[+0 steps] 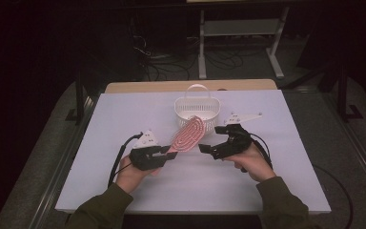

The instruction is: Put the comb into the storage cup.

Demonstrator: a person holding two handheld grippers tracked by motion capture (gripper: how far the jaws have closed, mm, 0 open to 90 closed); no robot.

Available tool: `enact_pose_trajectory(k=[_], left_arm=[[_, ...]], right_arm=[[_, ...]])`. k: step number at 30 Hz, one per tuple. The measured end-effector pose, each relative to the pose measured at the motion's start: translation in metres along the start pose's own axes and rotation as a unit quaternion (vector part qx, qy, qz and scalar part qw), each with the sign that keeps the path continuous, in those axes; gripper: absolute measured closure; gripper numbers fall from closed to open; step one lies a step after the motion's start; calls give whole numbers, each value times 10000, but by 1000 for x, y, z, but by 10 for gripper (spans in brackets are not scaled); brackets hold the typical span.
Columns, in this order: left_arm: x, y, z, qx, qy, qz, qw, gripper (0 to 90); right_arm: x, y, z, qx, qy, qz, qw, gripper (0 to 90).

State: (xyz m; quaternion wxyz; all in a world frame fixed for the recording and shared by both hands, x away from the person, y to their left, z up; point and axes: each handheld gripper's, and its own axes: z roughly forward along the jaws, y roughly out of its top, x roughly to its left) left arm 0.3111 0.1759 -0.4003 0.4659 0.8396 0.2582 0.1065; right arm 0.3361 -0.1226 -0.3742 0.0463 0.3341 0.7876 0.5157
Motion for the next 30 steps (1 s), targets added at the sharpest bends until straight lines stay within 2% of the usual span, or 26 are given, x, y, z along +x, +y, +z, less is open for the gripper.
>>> enact_pose_trajectory(k=[12, 30], left_arm=[[-2, 0, 0, -44, 48, 63, 10000, 706], [-4, 1, 0, -132, 108, 102, 9998, 706]], right_arm=[[2, 15, 8, -109, 40, 10, 9999, 0], [6, 28, 32, -165, 111, 68, 9998, 0]])
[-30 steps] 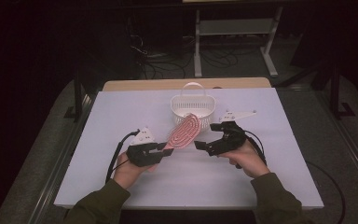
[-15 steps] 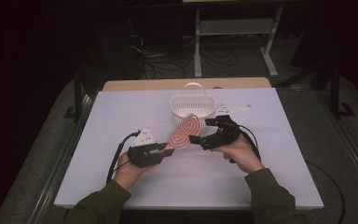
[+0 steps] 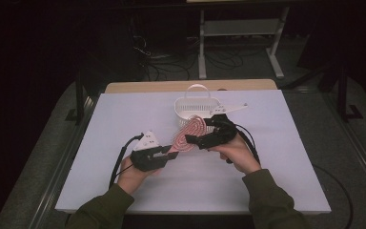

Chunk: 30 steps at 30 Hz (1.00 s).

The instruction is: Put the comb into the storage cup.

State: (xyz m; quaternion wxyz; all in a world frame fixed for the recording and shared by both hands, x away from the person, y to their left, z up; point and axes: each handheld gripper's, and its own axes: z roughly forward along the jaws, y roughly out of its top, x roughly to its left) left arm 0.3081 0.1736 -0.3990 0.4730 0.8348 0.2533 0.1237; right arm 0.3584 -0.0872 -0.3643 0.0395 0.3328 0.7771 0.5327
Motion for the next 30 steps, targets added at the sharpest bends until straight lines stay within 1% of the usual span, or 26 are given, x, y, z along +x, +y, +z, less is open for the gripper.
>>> enact_pose_trajectory(k=[3, 8, 15, 19, 24, 30], left_arm=[[0, 0, 0, -27, 7, -10, 10000, 705], [-1, 1, -1, -72, 6, -28, 10000, 705], [-2, 1, 0, -88, 1, -16, 10000, 705], [-4, 1, 1, -67, -16, 14, 10000, 705], [-4, 0, 1, -55, -6, 23, 10000, 705], [-3, 0, 2, -48, 16, 40, 10000, 705]], right_arm=[[2, 0, 3, 9, 15, -21, 10000, 0], [2, -2, 5, 24, 23, 25, 10000, 0], [4, -4, 6, 21, 72, 76, 9999, 39], [3, -4, 6, 5, 92, 109, 9999, 102], [2, -5, 6, 8, 103, 237, 9997, 167], [0, -5, 5, 15, 173, 350, 9992, 244]])
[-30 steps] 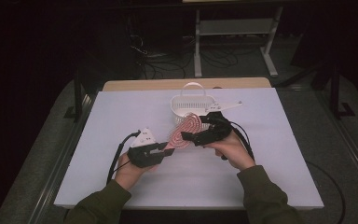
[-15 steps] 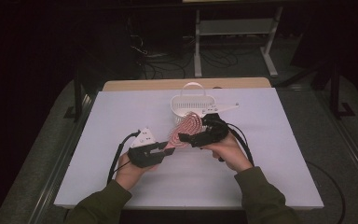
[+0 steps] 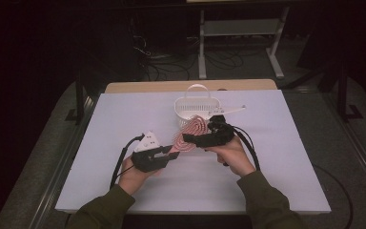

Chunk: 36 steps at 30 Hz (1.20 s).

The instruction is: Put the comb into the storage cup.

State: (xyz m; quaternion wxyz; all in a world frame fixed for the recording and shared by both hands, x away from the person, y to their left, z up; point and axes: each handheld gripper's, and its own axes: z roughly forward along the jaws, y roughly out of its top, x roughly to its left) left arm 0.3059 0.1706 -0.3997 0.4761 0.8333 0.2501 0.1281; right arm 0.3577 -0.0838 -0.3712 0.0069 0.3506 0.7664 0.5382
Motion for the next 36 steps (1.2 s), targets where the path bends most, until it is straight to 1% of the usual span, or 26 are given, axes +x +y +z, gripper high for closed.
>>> enact_pose_trajectory(k=[12, 18, 20, 26, 28, 29, 33, 36], left_arm=[[-1, -1, 1, 30, 53, 50, 10000, 705], [-1, -1, 2, 21, 103, 96, 9999, 705], [-2, -1, 2, 33, 143, 145, 9998, 705], [-2, -2, 4, 98, 199, 181, 9996, 705], [-2, -2, 4, 117, 202, 181, 9996, 705], [-1, -2, 5, 124, 195, 172, 9996, 705], [-1, -2, 6, 143, 155, 160, 9996, 705], [-1, -3, 6, 166, 147, 184, 9996, 705]], right_arm=[[-2, -1, 1, 1, 142, 132, 9998, 368], [-2, -1, 0, -39, 188, 213, 9996, 409], [-2, -1, 0, -51, 185, 239, 9995, 422], [-2, -1, 2, -61, 216, 254, 9994, 460], [-2, -1, 2, -63, 247, 270, 9993, 481], [-2, -1, 2, -62, 281, 284, 9992, 507], [-1, -1, 1, -100, 342, 287, 9990, 530], [-2, -1, 1, -126, 389, 350, 9986, 545]])
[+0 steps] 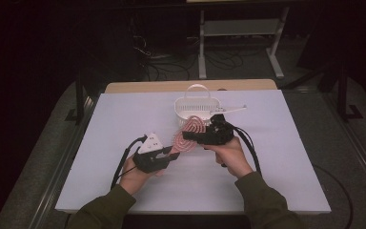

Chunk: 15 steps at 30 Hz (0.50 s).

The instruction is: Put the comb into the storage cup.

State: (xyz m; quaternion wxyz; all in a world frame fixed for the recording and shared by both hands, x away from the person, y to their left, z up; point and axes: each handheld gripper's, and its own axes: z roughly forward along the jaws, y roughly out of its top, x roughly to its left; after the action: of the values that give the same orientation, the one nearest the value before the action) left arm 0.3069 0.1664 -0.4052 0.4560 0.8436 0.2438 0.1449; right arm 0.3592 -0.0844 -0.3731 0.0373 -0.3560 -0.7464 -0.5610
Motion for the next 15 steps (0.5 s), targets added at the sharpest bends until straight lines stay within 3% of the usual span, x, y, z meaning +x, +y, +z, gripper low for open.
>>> enact_pose_trajectory(k=[15], left_arm=[[-2, -2, 5, 90, -90, 80, 9999, 705]], right_arm=[[1, 0, -1, -60, 247, 91, 9996, 622]])
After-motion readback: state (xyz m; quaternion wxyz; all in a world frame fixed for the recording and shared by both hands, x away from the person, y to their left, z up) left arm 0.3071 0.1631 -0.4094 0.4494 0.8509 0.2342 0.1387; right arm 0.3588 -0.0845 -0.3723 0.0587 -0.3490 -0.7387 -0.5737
